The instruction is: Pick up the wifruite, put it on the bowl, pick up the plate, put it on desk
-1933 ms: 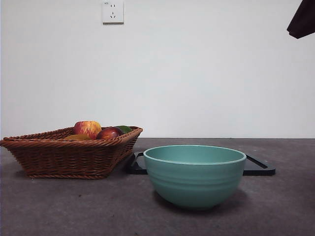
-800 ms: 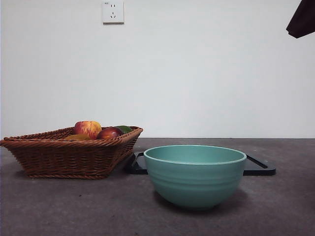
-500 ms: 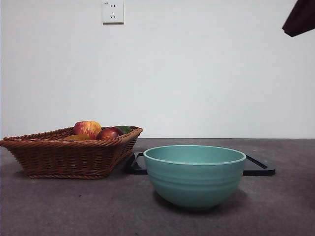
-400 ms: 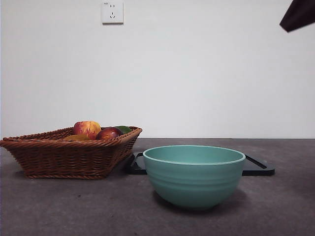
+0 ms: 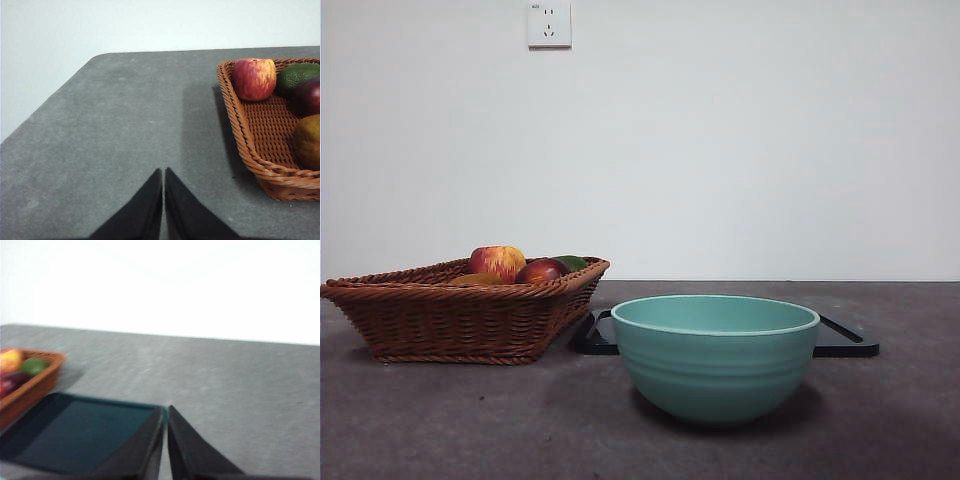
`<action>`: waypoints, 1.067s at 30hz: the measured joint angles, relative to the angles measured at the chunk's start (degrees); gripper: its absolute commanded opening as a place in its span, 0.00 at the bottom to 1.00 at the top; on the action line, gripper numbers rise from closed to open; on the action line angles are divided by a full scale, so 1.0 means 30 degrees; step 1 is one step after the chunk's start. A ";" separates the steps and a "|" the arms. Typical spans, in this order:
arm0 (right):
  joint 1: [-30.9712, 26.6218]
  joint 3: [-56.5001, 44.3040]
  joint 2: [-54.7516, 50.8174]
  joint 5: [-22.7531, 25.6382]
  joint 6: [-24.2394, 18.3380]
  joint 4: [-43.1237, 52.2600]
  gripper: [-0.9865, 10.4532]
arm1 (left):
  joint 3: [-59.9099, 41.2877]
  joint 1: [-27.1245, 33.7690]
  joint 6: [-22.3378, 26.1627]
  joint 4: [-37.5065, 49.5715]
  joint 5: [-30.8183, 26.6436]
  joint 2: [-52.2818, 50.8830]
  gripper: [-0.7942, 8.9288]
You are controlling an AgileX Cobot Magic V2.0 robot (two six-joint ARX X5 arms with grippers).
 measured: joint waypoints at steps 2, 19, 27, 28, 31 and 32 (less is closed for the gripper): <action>-0.0699 -0.1093 -0.0882 0.0029 -0.0029 0.0634 0.09 | 0.0000 0.0000 0.0000 0.0000 0.0000 0.0000 0.09; -0.1362 -0.5209 -0.4918 0.1945 -0.0087 0.1158 0.09 | 0.0000 0.0000 -0.0007 0.0000 0.0000 0.0000 0.09; -0.1362 -0.5209 -0.5253 0.1967 -0.0080 -0.1093 0.09 | 0.0000 0.0000 -0.0007 0.0000 0.0007 0.0000 0.09; -0.1362 -0.5209 -0.5253 0.1967 -0.0080 -0.1515 0.09 | 0.0000 0.0000 -0.0007 0.0000 0.0000 0.0000 0.09; -0.1362 -0.5187 -0.5224 0.2011 -0.0073 -0.1960 0.09 | 0.0000 0.0000 0.0000 0.0000 0.0007 0.0000 0.09; -0.1362 -0.5187 -0.5238 0.1989 -0.0080 -0.1967 0.09 | 0.0000 0.0000 -0.0007 0.0000 0.0000 0.0000 0.09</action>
